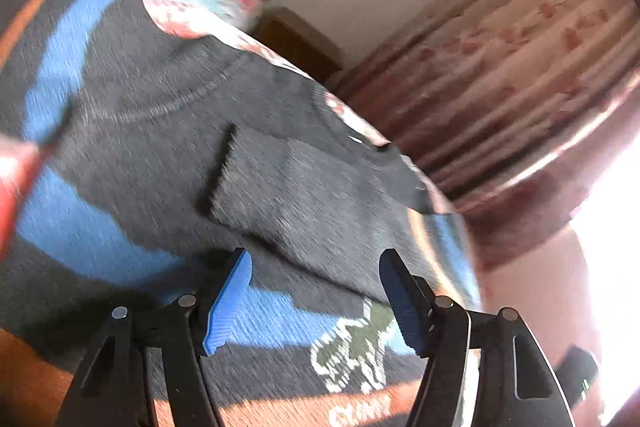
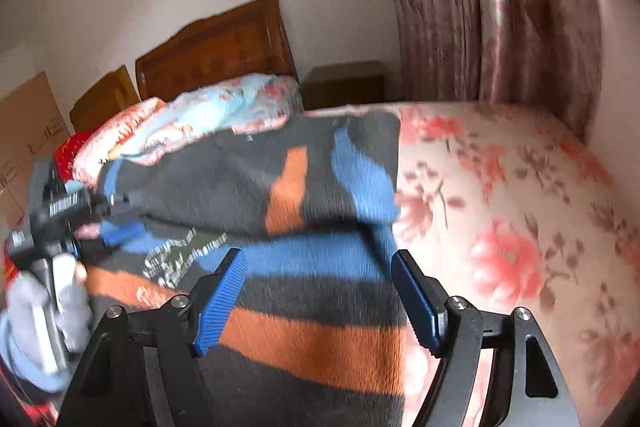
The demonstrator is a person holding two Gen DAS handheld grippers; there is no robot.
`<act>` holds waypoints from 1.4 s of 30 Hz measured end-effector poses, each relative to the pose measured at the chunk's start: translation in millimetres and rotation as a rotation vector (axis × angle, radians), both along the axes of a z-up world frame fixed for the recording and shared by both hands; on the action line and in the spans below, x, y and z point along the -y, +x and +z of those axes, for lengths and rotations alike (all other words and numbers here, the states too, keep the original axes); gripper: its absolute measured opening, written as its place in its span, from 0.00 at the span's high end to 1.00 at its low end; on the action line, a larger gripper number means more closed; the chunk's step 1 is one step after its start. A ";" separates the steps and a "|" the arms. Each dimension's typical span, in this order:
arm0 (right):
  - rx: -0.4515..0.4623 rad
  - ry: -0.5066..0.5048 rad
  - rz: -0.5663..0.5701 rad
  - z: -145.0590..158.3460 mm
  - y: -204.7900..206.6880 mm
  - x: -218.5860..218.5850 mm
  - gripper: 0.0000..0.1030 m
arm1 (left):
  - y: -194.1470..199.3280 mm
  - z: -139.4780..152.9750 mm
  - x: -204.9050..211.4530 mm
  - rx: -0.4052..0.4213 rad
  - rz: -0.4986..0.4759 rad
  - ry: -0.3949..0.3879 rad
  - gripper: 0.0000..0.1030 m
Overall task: Fold small clothes
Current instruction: 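Lift the sleeve with the right gripper and fold it across the sweater back, then grasp the other sleeve cuff with the left gripper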
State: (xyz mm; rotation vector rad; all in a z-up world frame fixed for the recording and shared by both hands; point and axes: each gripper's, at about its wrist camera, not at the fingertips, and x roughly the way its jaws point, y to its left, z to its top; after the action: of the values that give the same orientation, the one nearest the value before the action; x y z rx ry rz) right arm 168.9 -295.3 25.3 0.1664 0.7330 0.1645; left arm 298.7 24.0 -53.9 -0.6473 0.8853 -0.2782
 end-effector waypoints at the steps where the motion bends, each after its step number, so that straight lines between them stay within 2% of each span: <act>1: -0.005 -0.018 0.001 -3.8 -0.4 -2.6 0.00 | 6.8 1.0 0.3 -0.017 0.001 0.021 0.35; 3: 0.007 -0.043 0.007 -5.7 -0.6 -7.4 0.00 | 18.8 3.6 3.7 -0.040 0.020 0.058 0.35; 6: 0.013 -0.054 0.006 -6.9 -1.8 -9.4 0.00 | 36.0 1.5 4.1 -0.047 0.062 0.066 0.38; 7: 0.012 -0.052 0.001 -7.6 -0.7 -9.3 0.00 | 38.2 0.7 2.2 -0.050 0.073 0.073 0.58; 8: 0.014 -0.047 -0.003 -7.4 -1.2 -7.9 0.00 | 43.7 -1.7 2.5 -0.068 0.078 0.084 0.92; 9: 0.017 -0.039 -0.011 -7.3 -2.0 -5.6 0.00 | 47.9 -7.7 0.3 -0.098 0.069 0.067 0.90; 11: 0.020 -0.017 -0.038 -7.7 -3.1 1.1 0.00 | 44.3 -5.9 -5.9 -0.070 0.060 0.017 0.90; 14: -0.008 0.024 -0.118 -11.0 -1.8 16.1 0.00 | 22.4 18.4 -13.2 0.062 0.025 0.001 0.90; 16: -0.052 0.024 -0.185 -14.2 3.0 23.9 0.00 | 11.2 28.9 -16.7 0.097 0.002 0.019 0.90; 18: -0.118 -0.039 -0.226 -18.5 16.8 24.2 0.00 | 5.3 28.9 -22.2 0.092 -0.013 -0.008 0.90; 21: -0.198 -0.226 -0.210 -22.7 44.8 10.2 0.00 | -5.1 32.3 -32.9 0.106 0.001 -0.065 0.90; 22: -0.210 -0.254 -0.193 -23.3 52.3 7.1 0.00 | -9.8 35.5 -34.9 0.127 0.013 -0.064 0.90; 26: -0.175 -0.309 -0.190 -21.3 80.9 7.0 0.00 | -13.1 43.1 -40.1 0.173 0.067 -0.013 0.90; 30: -0.187 -0.269 -0.264 -26.1 83.3 23.4 0.00 | -3.0 21.6 -43.8 0.095 0.055 0.009 0.90; 35: -0.197 -0.283 -0.272 -27.1 84.1 22.1 0.00 | -2.4 -13.7 -39.5 0.013 0.070 0.062 0.90; 37: -0.208 -0.270 -0.270 -28.7 86.4 24.8 0.00 | -5.4 -13.8 -41.4 0.009 0.082 0.063 0.88; 39: -0.216 -0.252 -0.261 -29.4 86.8 27.4 0.00 | -10.0 -5.2 -44.0 0.001 0.133 0.130 0.86; 41: -0.228 -0.222 -0.244 -26.4 79.2 30.1 0.00 | -21.2 5.5 -51.7 -0.003 0.230 0.210 0.83; 42: -0.215 -0.209 -0.242 -22.5 71.8 31.2 0.00 | -33.1 17.2 -57.8 0.033 0.317 0.263 0.82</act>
State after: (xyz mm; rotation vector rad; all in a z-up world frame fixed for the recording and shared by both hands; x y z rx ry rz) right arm 240.7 -326.5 2.8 0.0726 0.9313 -0.1634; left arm 265.6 81.8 -36.7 -0.5260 0.7583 0.1112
